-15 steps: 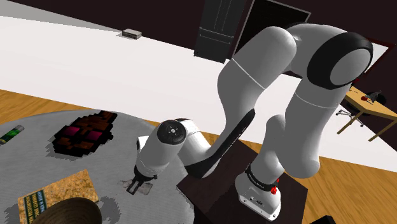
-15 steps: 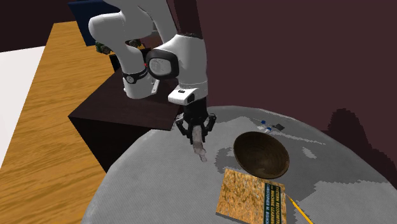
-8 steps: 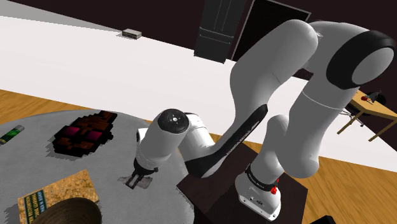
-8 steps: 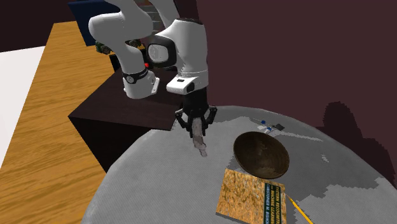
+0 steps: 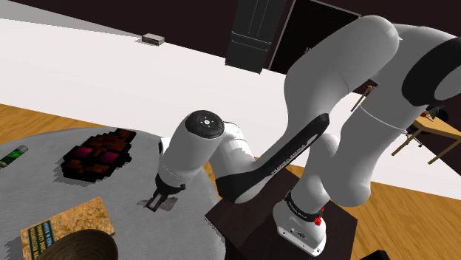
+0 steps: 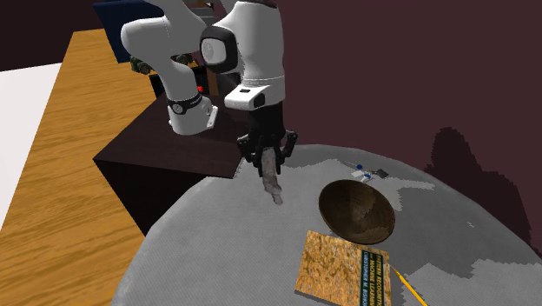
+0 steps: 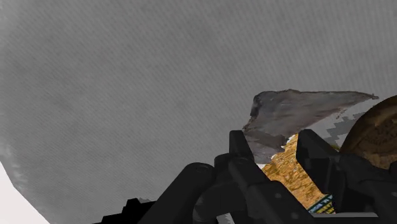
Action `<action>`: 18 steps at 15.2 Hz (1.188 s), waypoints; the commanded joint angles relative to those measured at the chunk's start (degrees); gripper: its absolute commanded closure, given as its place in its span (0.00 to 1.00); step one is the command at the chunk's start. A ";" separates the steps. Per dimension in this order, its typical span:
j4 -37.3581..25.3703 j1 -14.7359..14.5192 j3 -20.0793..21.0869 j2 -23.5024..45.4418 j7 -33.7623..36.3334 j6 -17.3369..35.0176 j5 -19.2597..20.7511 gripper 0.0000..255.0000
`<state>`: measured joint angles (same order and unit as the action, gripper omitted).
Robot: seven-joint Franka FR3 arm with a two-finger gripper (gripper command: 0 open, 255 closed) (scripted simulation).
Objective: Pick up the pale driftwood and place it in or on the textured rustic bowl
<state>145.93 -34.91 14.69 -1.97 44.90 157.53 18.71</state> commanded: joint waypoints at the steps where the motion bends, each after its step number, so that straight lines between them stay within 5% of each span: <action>1: -2.23 -0.47 0.54 0.91 0.70 -1.55 -0.06 1.00; 16: -39.31 -11.05 3.04 25.98 14.72 -18.23 8.61 1.00; 18: -39.06 -11.31 2.64 26.88 15.39 -17.16 9.34 1.00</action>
<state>107.17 -45.94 17.47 24.34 59.88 140.20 27.72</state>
